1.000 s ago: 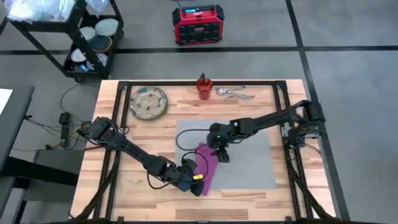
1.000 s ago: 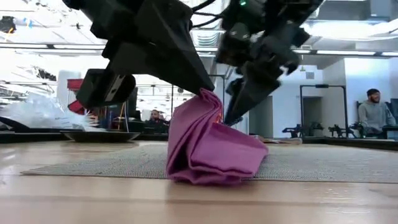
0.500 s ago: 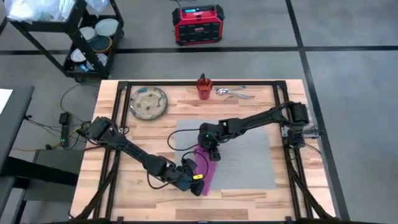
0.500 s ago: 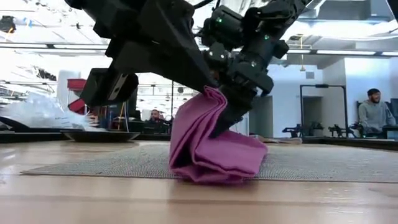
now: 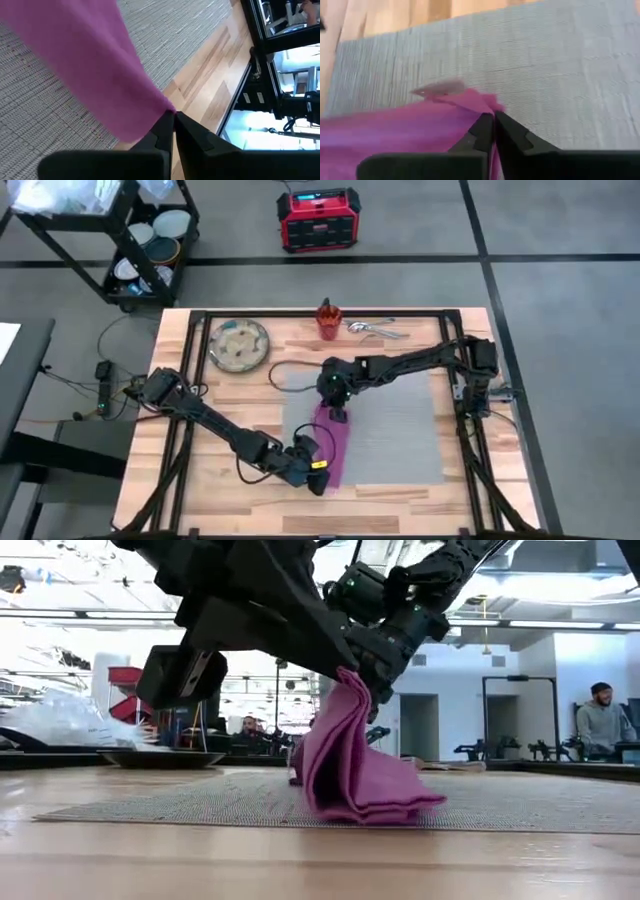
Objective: Set table place
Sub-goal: Fold the pink table napkin
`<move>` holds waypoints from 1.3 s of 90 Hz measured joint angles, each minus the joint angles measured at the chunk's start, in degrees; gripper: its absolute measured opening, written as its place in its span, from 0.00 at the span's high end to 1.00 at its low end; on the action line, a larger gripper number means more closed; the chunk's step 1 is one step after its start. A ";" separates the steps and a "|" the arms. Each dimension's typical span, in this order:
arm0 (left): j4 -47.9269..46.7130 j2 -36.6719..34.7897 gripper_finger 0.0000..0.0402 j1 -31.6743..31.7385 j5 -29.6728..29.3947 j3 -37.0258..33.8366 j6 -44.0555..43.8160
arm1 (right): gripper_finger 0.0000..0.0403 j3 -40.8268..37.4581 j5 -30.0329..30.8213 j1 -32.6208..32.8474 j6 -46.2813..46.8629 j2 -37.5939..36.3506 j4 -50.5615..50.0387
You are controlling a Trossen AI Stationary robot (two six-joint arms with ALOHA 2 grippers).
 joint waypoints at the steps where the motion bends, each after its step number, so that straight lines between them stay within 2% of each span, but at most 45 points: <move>1: -0.01 0.00 1.00 -0.01 -0.01 0.00 -0.01 | 0.99 -0.01 -0.30 -0.24 0.22 0.00 -0.02; 30: 0.17 0.00 1.00 -0.34 0.72 0.00 -0.12 | 0.97 -0.32 -2.06 -6.28 8.28 -0.07 0.88; 44: 0.24 0.00 1.00 -0.34 0.72 0.00 0.00 | 0.95 -0.32 -8.59 -7.27 8.53 -0.70 -0.43; 51: 0.53 0.00 1.00 -0.34 0.72 0.00 0.04 | 0.95 -0.31 -10.94 -6.31 7.11 -1.74 -2.38; 62: 1.22 0.00 1.00 -0.20 0.72 0.00 0.97 | 0.95 -0.34 -11.05 -3.46 4.36 -2.54 -7.87; 75: 4.24 0.00 1.00 0.45 0.76 0.00 3.48 | 0.96 -0.65 -10.91 1.68 3.65 -3.29 -9.71; 81: 5.56 -0.04 1.00 0.88 0.81 0.00 4.36 | 0.96 -2.00 -8.80 4.26 4.16 -4.20 -7.64; 93: 8.94 -0.04 1.00 1.86 1.04 0.00 6.74 | 0.98 -5.91 -0.44 8.07 7.13 -7.39 -5.07; 117: 11.53 -0.04 1.00 4.94 3.99 0.00 11.49 | 1.00 -16.92 14.13 10.50 16.79 -21.92 1.37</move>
